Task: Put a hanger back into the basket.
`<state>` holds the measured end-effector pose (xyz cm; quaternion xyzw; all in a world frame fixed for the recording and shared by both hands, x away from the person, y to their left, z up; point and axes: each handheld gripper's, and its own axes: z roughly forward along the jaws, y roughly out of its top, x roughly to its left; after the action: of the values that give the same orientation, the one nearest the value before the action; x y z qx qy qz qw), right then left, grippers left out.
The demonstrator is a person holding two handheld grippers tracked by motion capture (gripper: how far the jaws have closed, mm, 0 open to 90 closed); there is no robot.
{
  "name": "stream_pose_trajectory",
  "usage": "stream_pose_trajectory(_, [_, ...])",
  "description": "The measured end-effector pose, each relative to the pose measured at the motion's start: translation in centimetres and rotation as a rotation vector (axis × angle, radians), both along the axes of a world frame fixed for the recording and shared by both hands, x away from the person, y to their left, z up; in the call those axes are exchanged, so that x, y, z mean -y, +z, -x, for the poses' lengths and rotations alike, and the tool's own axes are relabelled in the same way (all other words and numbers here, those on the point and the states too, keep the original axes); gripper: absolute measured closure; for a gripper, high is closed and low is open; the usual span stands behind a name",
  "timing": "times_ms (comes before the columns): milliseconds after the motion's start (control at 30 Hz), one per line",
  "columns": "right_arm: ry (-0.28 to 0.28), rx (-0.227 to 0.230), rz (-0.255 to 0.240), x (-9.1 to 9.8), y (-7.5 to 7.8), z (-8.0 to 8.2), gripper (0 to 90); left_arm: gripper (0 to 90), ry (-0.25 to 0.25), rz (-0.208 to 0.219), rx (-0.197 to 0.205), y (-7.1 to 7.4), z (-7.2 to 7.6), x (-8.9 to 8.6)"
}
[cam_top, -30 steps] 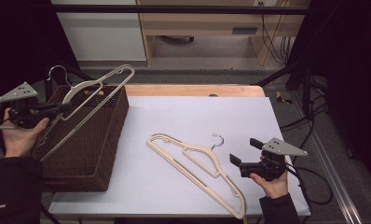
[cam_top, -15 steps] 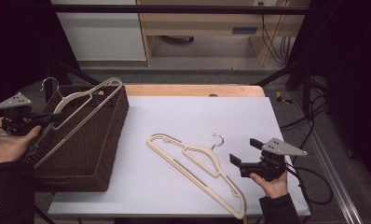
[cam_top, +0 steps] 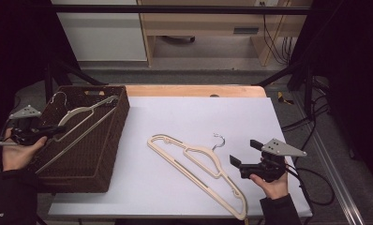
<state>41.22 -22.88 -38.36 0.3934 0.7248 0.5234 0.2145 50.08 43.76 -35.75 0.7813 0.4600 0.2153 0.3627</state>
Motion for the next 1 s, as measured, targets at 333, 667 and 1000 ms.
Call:
stream_pose_trajectory(333, [0.002, -0.004, 0.003, -0.2, -0.1, -0.1, 4.8, 84.3, 0.089, -0.022, -0.067, -2.2, -0.2, -0.9])
stream_pose_trajectory(667, [0.009, -0.007, 0.010, -0.3, -0.3, -0.1, 4.8, 76.5, 0.199, -0.071, -0.104, -2.7, -0.4, -1.8])
stream_pose_trajectory(1000, [0.011, -0.008, 0.010, -0.3, -0.3, -0.1, 4.8, 65.4, 0.270, -0.074, -0.164, -3.3, -0.7, -2.1])
